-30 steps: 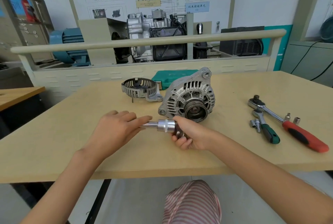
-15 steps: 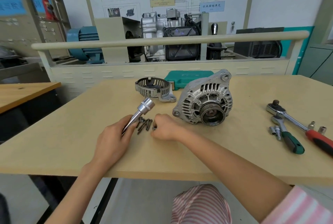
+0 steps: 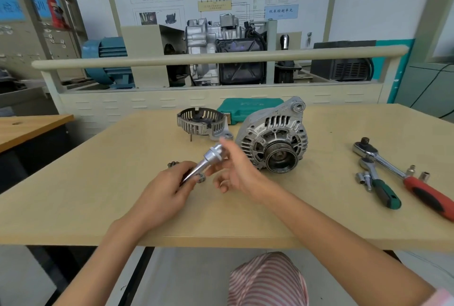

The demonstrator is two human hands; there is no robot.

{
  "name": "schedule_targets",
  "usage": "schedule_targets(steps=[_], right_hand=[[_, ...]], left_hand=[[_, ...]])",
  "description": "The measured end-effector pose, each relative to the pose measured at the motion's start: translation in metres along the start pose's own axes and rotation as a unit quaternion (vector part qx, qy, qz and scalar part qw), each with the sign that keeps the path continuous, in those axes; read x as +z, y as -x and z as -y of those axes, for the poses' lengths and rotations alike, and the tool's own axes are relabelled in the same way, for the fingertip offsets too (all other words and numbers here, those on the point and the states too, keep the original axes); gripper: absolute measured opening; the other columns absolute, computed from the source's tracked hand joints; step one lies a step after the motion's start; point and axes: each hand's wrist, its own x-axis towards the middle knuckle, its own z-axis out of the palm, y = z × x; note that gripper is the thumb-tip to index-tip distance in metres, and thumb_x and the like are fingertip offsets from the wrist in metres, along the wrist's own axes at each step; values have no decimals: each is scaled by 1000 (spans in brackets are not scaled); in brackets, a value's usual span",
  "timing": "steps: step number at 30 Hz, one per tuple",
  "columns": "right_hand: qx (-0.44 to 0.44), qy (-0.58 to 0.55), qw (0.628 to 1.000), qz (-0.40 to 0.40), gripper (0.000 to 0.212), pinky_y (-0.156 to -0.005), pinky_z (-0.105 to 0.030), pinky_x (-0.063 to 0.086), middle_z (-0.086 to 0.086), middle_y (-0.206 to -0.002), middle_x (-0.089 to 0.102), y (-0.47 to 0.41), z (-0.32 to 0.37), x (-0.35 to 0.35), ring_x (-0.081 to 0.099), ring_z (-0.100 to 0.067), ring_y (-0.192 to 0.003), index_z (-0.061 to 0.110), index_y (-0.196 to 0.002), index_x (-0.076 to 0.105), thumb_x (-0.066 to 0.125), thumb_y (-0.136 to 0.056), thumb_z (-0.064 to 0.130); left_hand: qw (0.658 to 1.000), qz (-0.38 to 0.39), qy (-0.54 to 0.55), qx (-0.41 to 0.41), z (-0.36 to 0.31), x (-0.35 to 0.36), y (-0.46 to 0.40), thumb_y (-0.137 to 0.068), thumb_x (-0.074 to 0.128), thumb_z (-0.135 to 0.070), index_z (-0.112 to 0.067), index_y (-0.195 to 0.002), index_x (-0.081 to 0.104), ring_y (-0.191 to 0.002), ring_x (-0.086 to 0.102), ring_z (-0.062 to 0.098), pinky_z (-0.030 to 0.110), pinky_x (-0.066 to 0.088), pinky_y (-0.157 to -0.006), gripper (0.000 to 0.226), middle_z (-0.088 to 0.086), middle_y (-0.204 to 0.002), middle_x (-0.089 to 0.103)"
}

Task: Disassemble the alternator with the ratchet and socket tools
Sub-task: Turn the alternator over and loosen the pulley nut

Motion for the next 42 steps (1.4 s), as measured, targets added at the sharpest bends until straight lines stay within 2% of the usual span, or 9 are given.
schedule_targets(steps=[2,6,12,16,21,27,33,37,42], right_hand=[[4,0,1000,-1,43,-39,-16,36,-1,-59,60,8,4,-6,48,-10,-41,13,-80,54,44,-91,52],[-33,61,993,-90,21,-35,-14,28,-1,-48,51,19,2,-12,41,-9,-35,14,-70,49,57,-87,22],[-51,100,978,-173,25,-35,-12,26,5,-38,47,37,1,-29,36,-9,-31,15,-62,49,54,-85,24],[-53,97,975,-192,24,-34,-13,23,4,-39,40,46,-1,-36,31,-9,-30,15,-62,45,54,-84,22],[-72,43,964,-254,25,-32,-12,22,6,-35,40,60,-12,-38,34,-8,-28,14,-61,44,54,-83,15],[-88,20,940,-330,27,-31,-13,23,8,-33,40,74,-23,-52,35,-9,-28,15,-57,42,54,-82,15],[-98,16,921,-377,30,-31,-14,22,7,-32,38,86,-25,-78,33,-9,-28,14,-55,43,53,-82,15],[-88,32,912,-399,32,-32,-15,22,8,-32,37,91,-19,-100,31,-9,-29,14,-52,42,53,-82,15],[-55,51,915,-395,34,-31,-13,20,6,-33,36,95,-6,-126,28,-8,-27,17,-50,39,52,-81,15]], left_hand=[[998,50,-2,23,-11,2,-6,-94,52,-16,-17,-106,57,-65,50,6,32,42,-64,13,-7,-73,57],[994,99,32,45,-35,17,-17,-96,48,-18,-31,-90,43,-64,48,-5,15,34,-57,15,-14,-69,49],[992,120,24,44,-52,40,-27,-97,36,-42,-37,-89,38,-66,51,-3,20,34,-58,10,-13,-75,54],[993,65,-52,83,-60,48,-26,-91,25,-55,-27,-102,46,-52,44,7,25,28,-48,36,-11,-56,43],[989,73,-71,110,-71,55,-21,-91,25,-55,-28,-101,45,-56,46,12,28,28,-49,35,-14,-57,40],[986,96,-73,113,-89,70,-25,-94,28,-55,-26,-100,45,-75,59,23,38,43,-61,34,2,-80,63],[984,114,-69,115,-113,90,-40,-93,29,-56,-30,-83,34,-78,59,28,34,32,-55,29,5,-80,61],[984,128,-55,108,-131,103,-54,-94,31,-54,-28,-83,34,-84,59,32,39,45,-63,29,10,-87,61],[987,125,-29,97,-149,117,-68,-96,33,-53,-23,-80,40,-75,56,32,36,41,-59,35,4,-75,52]])
